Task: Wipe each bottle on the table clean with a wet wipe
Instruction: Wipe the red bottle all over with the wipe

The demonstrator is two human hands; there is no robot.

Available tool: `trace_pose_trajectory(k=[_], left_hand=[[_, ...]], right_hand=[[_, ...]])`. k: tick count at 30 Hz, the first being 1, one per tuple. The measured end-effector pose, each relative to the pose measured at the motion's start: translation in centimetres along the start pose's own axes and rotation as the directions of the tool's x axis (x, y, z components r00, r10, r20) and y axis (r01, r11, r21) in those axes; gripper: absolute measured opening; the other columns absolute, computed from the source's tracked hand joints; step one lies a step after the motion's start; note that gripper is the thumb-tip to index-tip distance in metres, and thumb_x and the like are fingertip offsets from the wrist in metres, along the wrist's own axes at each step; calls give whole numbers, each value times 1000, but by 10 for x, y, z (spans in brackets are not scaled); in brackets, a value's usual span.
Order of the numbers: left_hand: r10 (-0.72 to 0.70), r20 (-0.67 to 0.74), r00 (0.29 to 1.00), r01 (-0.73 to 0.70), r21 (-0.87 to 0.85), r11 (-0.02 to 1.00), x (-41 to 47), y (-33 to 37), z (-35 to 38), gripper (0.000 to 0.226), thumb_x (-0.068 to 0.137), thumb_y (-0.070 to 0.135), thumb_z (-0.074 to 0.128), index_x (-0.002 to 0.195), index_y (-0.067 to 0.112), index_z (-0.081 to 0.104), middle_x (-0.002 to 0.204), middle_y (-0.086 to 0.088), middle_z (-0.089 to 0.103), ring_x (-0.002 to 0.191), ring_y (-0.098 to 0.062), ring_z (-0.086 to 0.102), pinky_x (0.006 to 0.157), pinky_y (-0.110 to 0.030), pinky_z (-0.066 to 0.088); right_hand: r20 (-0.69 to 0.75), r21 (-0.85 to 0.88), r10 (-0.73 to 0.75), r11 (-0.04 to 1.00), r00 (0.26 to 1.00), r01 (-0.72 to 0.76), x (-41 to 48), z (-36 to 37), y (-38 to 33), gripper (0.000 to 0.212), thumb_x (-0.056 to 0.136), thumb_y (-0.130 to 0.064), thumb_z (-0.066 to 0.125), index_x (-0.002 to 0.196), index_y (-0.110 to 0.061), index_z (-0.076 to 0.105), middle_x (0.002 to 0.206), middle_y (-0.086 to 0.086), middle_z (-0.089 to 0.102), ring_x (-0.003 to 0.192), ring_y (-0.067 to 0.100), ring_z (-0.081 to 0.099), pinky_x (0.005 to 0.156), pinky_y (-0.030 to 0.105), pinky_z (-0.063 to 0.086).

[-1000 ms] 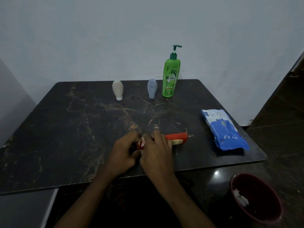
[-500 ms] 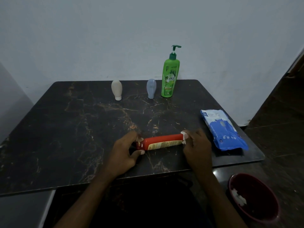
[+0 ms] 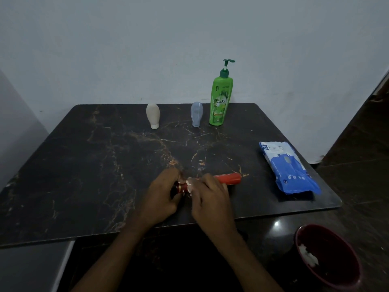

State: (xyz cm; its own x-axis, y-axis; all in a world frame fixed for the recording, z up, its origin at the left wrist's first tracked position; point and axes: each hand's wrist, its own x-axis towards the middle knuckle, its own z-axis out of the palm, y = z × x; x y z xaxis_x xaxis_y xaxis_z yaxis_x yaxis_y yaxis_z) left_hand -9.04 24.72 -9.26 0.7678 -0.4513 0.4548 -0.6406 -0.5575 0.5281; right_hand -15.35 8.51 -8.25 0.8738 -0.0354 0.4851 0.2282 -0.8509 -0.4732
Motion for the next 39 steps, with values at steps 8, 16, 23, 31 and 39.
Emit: trace_pose_trajectory(k=[8,16,23,31,39], left_hand=[[45,52,998,-48,60,997,2,0,1,30,84,5,72,104,22,57,122,12,55,100,-7,59,84,-30,53],[-52,49,997,53,-15,998,4,-1,3,35,86,37,77,111,33,53,125,15,57,113,-1,56,94,-24,49],[-172,100,980,169,29,985,9,-10,7,67,83,50,78,141,24,57,139,10,57,127,-3,48,108,-27,38],[-181,124,976,178,30,984,11,-16,7,70,79,35,85,142,22,57,137,8,59,126,-9,50,111,-37,42],[-199,168,965,193,53,980,13,-17,9,74,81,49,80,145,26,51,133,12,51,122,-2,42,102,-19,37]], right_hand=[[-35,137,277,953,960,-270,3,-21,62,11,96,-12,61,97,-11,71,101,-4,61,82,0,54,75,9,45],[-21,148,316,939,949,-309,5,-21,69,22,95,-14,63,115,-13,70,113,0,64,93,-1,53,73,1,37],[-29,264,297,923,954,-279,5,-7,45,16,91,-16,68,105,-16,74,107,-3,67,92,4,61,80,2,37],[-41,215,65,975,997,-55,3,19,10,10,89,-10,64,90,-12,74,91,-3,65,81,9,60,76,24,49],[-72,129,277,955,958,-266,10,-21,72,7,92,-14,67,95,-16,73,93,-3,66,79,3,58,75,19,49]])
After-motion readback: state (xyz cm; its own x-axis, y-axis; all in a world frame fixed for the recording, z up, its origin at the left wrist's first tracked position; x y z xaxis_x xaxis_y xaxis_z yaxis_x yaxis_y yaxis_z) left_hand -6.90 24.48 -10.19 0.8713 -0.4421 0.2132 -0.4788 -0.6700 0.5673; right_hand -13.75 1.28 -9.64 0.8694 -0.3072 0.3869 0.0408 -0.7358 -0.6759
